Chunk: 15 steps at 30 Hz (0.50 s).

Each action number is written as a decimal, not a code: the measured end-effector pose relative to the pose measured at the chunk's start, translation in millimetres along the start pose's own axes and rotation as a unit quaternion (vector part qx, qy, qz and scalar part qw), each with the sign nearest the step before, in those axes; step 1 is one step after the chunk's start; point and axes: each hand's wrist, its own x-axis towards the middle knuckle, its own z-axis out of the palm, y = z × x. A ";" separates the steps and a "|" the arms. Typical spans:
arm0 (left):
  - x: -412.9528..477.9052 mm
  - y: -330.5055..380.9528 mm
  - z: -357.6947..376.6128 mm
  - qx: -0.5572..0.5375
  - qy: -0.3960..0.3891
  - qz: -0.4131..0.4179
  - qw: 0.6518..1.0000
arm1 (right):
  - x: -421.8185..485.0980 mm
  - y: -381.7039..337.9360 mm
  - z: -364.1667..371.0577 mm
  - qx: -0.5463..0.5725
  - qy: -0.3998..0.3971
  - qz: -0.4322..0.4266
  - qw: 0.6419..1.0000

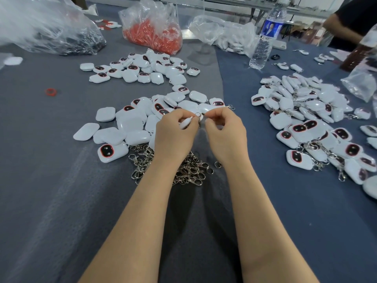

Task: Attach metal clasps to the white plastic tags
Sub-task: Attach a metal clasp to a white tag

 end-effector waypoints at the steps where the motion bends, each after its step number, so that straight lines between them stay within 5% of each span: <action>1: -0.7 -0.2 0.2 0.016 0.002 0.010 1.000 | -0.3 0.3 0.2 -0.003 0.005 -0.007 1.000; 15: -5.7 1.9 0.9 0.084 0.002 0.044 0.995 | -3.8 -0.9 3.5 0.014 0.002 -0.023 1.000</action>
